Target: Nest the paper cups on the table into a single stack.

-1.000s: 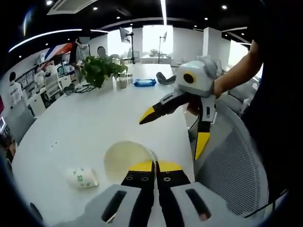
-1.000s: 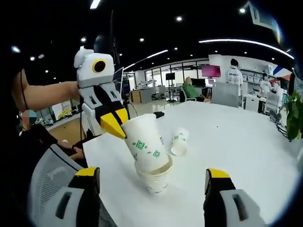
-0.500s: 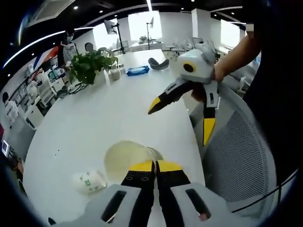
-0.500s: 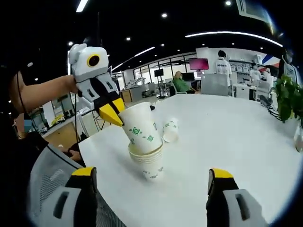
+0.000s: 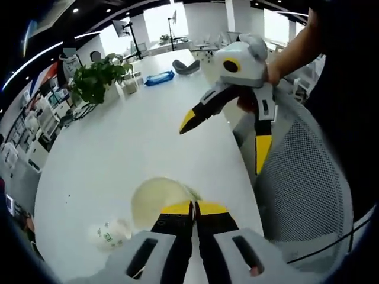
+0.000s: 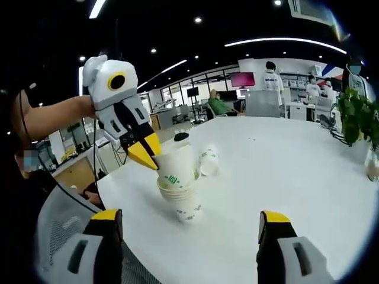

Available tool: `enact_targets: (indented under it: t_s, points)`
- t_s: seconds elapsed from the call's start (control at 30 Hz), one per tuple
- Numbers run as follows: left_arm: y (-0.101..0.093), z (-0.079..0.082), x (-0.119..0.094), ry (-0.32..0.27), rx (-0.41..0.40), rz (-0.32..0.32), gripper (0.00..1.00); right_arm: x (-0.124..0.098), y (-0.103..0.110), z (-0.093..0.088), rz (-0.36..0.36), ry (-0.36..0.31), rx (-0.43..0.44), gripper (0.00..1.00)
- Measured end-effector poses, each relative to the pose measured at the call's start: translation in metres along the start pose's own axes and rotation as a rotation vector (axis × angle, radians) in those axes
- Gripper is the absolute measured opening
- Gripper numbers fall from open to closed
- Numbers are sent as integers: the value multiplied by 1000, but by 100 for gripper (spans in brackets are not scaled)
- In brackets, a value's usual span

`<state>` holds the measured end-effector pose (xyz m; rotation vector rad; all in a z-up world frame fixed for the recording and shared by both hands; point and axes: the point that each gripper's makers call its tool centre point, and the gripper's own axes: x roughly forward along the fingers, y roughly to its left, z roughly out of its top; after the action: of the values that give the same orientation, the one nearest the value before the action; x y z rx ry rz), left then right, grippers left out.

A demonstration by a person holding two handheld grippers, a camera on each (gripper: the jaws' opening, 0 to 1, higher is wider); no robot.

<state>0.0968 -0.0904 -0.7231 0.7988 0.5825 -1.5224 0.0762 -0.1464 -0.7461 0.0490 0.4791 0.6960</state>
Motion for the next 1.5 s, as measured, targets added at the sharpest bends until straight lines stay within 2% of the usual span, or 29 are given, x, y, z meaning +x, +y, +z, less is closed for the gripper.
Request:
enact_targets:
  t_s: [0.17, 0.4, 0.5, 0.63, 0.93, 1.13, 1.23, 1.33, 1.5]
  points:
    - [-3, -6, 10, 33, 21, -15, 0, 0, 1, -1, -1, 3, 1, 95]
    - [-7, -8, 16, 44, 21, -35, 1, 0, 1, -2, 1, 8, 3, 94]
    - [-7, -6, 14, 32, 13, -35, 4, 0, 1, -2, 2, 9, 7, 93]
    - [-7, -4, 10, 17, 0, -36, 0, 0, 1, -3, 1, 10, 10, 93]
    - [-7, -9, 12, 23, -10, -41, 0, 0, 1, -4, 1, 15, 10, 92]
    - [2, -2, 5, -25, -44, -21, 0, 0, -1, -5, -4, 13, 9, 91]
    - [11, 0, -1, -60, -87, 9, 1, 0, -2, -5, -6, 14, 12, 91]
    - [31, 1, -8, -116, -158, 85, 6, 0, -2, -4, -9, 10, 17, 92]
    - [60, -8, -17, -121, -192, 212, 23, -1, -4, -2, -14, -1, 23, 92]
